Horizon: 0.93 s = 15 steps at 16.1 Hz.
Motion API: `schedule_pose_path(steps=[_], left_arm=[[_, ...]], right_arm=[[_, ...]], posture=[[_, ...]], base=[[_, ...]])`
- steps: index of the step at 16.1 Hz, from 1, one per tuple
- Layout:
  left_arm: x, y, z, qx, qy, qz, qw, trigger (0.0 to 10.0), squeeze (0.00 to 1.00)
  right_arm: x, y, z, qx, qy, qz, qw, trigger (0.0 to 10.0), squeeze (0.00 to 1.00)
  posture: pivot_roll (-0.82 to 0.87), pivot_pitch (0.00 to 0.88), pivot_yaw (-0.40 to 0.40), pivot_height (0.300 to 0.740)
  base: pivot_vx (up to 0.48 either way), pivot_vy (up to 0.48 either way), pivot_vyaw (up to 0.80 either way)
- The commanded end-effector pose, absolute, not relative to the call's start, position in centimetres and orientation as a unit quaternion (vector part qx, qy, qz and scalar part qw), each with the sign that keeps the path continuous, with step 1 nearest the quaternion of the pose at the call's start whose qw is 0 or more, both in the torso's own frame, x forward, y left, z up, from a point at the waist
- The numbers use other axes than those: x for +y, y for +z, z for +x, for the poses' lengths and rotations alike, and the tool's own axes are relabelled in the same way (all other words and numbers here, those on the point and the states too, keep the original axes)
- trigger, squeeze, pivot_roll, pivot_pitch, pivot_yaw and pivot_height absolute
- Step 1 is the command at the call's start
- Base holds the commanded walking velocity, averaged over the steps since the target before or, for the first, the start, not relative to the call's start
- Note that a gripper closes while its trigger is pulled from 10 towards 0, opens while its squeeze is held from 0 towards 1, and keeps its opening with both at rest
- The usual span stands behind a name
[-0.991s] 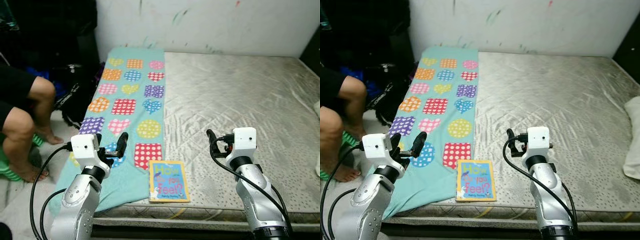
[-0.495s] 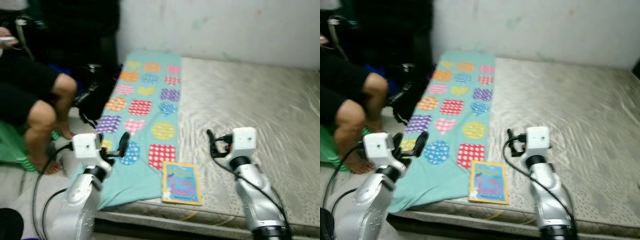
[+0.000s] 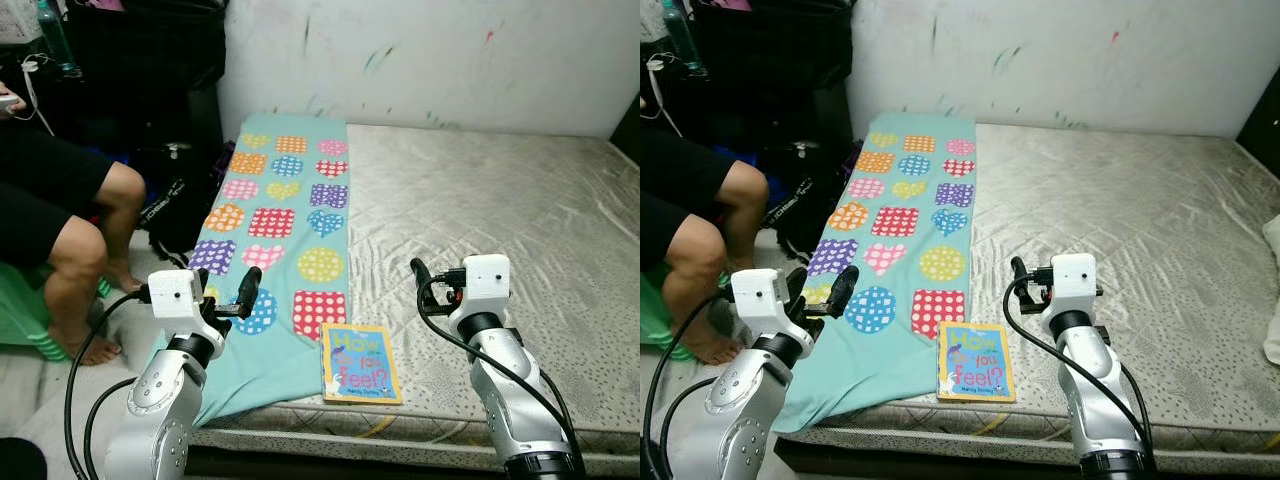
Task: Clean up the room
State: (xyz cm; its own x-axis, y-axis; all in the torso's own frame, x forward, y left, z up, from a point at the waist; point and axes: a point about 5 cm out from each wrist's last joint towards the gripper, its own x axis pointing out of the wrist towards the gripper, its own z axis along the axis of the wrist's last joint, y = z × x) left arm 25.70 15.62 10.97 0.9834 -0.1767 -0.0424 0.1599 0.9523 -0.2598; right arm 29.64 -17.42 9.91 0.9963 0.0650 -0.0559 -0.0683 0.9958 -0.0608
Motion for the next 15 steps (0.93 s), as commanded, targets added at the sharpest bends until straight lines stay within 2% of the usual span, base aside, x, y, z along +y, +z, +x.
schedule_pose_path(steps=[1, 8, 13, 15], left_arm=[[15.59, 11.04, 25.80, 0.032, -0.089, -0.124, 0.988, 10.0, 0.00], [15.56, 11.05, 25.73, 0.033, -0.088, -0.123, 0.988, 10.0, 0.00], [15.56, 10.97, 25.67, 0.036, -0.090, -0.122, 0.988, 10.0, 0.00], [15.59, 10.96, 25.66, 0.037, -0.089, -0.121, 0.988, 10.0, 0.00]], right_arm=[[-17.60, 9.77, 29.61, 0.029, 0.033, -0.036, 0.998, 10.0, 0.00], [-17.52, 9.72, 29.56, 0.032, 0.037, -0.033, 0.998, 10.0, 0.00], [-17.54, 9.67, 29.48, 0.032, 0.036, -0.031, 0.998, 10.0, 0.00], [-17.52, 9.64, 29.47, 0.033, 0.036, -0.031, 0.998, 10.0, 0.00]], posture=[[-0.10, 0.000, -0.021, 0.740], [-0.10, 0.000, -0.026, 0.740], [-0.10, 0.000, -0.023, 0.740], [-0.10, 0.000, -0.022, 0.740]], base=[[0.000, -0.307, 0.00], [0.000, -0.316, 0.00], [0.000, -0.322, -0.77], [0.000, -0.311, -0.24]])
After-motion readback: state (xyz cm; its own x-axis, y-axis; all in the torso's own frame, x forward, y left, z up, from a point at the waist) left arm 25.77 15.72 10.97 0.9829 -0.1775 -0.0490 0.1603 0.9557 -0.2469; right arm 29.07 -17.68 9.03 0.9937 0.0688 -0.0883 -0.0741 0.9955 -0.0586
